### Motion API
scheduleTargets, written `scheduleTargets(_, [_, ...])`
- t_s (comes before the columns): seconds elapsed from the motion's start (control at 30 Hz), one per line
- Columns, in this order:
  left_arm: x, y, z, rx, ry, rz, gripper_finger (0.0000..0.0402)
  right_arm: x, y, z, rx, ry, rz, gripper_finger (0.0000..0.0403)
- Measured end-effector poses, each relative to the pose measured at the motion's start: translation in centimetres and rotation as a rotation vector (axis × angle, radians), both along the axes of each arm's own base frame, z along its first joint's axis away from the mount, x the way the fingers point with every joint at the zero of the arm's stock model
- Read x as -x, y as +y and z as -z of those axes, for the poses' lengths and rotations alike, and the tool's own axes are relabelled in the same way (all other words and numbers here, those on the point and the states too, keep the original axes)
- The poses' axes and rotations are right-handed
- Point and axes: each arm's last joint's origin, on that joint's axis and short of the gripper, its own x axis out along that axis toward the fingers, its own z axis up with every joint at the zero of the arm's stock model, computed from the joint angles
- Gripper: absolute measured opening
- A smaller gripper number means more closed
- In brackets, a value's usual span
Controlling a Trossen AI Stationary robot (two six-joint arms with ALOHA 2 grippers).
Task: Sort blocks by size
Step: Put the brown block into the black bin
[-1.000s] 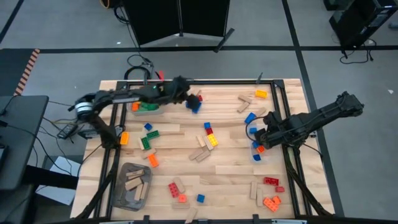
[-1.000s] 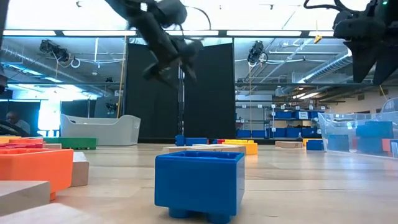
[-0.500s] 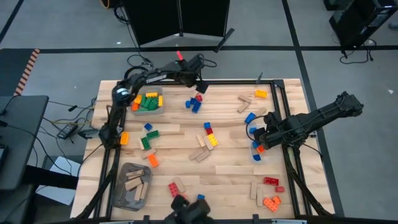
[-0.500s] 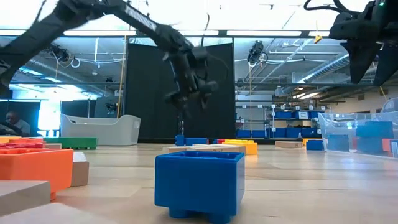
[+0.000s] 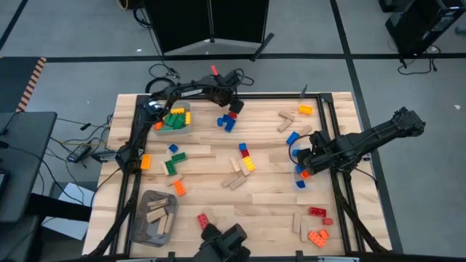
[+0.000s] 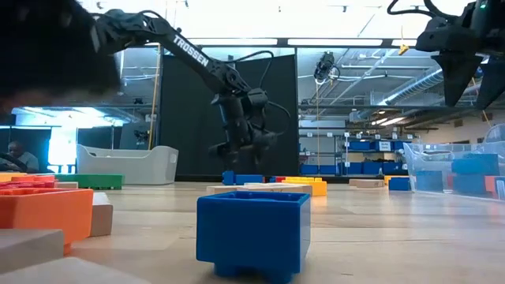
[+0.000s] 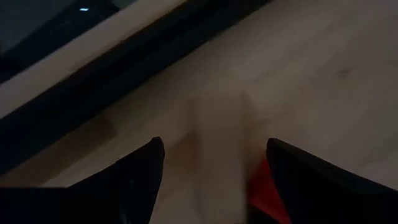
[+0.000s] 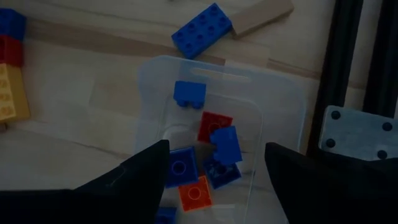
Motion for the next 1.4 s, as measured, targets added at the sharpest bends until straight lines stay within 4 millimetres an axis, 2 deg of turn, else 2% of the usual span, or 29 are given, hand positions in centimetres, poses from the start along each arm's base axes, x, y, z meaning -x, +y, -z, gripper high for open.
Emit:
scheduleTargets(0.1, [0.0, 0.1, 0.9, 0.007, 0.022, -0.006, 0.0287, 0.0, -0.1, 0.0, 0.000, 0.000, 0.006, 0.0277])
scheduleTargets(0.27, [0.0, 0.1, 0.8, 0.022, 0.014, -0.008, 0.0270, -0.1, -0.3, 0.0, 0.003, 0.000, 0.019, 0.0278])
scheduleTargets(0.6, [0.9, -0.2, 1.4, 0.202, 0.010, -0.003, 0.0147, -0.1, -0.3, 0.0, 0.006, -0.003, 0.018, 0.0274])
scheduleTargets(0.73, [1.3, -0.3, 1.6, 0.234, 0.042, -0.005, 0.0111, -0.2, -0.3, 0.0, 0.003, -0.012, 0.017, 0.0276])
scheduleTargets(0.97, [1.5, -0.7, 1.1, 0.262, 0.090, 0.003, 0.0106, -0.4, -0.2, 0.0, -0.005, -0.034, 0.011, 0.0272])
scheduleTargets(1.07, [1.1, -1.4, 0.1, 0.276, 0.111, 0.037, 0.0106, -0.4, -0.2, 0.0, -0.004, -0.034, 0.009, 0.0270])
scheduleTargets(1.17, [0.3, -2.5, -2.1, 0.232, 0.095, 0.096, 0.0106, -0.4, -0.2, 0.0, -0.004, -0.033, 0.009, 0.0270])
scheduleTargets(1.27, [0.1, -4.5, -4.7, 0.173, 0.117, 0.161, 0.0108, -0.4, -0.2, 0.0, -0.002, -0.031, -0.002, 0.0270])
scheduleTargets(1.4, [-0.3, -8.3, -8.4, 0.095, 0.118, 0.241, 0.0122, -0.5, -0.2, 0.0, 0.003, -0.023, -0.040, 0.0268])
